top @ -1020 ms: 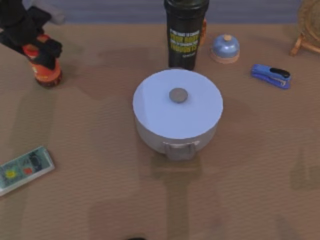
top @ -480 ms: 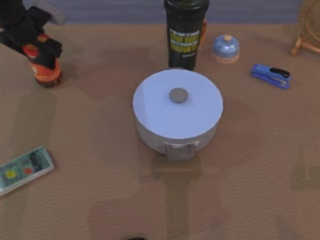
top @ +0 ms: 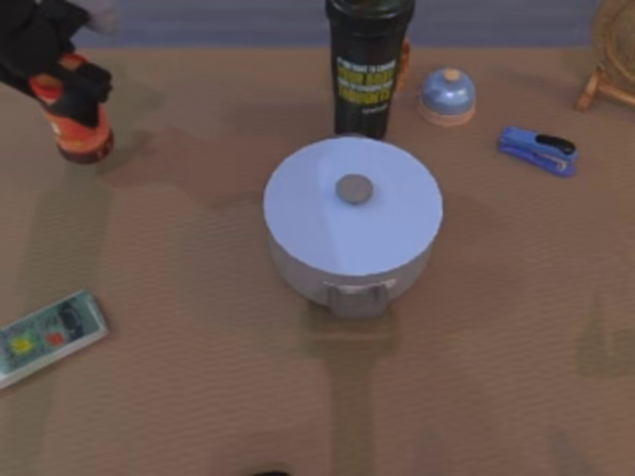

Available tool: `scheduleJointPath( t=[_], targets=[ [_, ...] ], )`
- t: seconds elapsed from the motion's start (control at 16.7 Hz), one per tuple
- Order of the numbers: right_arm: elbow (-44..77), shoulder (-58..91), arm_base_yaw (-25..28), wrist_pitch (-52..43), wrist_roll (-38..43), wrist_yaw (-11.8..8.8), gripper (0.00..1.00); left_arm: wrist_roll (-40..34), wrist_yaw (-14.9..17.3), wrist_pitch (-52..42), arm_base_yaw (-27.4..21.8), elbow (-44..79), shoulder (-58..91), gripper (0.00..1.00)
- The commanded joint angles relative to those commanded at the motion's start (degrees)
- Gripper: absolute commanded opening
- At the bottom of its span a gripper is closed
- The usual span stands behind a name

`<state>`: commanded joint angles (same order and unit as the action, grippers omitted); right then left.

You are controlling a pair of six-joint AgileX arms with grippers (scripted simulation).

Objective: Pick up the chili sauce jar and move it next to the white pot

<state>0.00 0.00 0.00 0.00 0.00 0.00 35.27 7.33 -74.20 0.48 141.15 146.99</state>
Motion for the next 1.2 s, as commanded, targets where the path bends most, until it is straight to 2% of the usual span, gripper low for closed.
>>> scheduleJointPath(
  t=[0.48, 0.96, 1.2],
  targets=[
    [0.0, 0.0, 0.0, 0.0, 0.0, 0.0, 1.0, 0.31, -0.21, 2.49, 1.02, -26.2, -22.9, 0.0],
    [0.0, 0.0, 0.0, 0.0, 0.0, 0.0, 1.0, -0.33, -0.42, 2.8, 0.45, -28.67, -24.95, 0.0],
    [0.0, 0.0, 0.0, 0.0, 0.0, 0.0, 1.0, -9.11, -2.42, 5.62, -2.96, -32.86, -26.03, 0.0]
  ],
)
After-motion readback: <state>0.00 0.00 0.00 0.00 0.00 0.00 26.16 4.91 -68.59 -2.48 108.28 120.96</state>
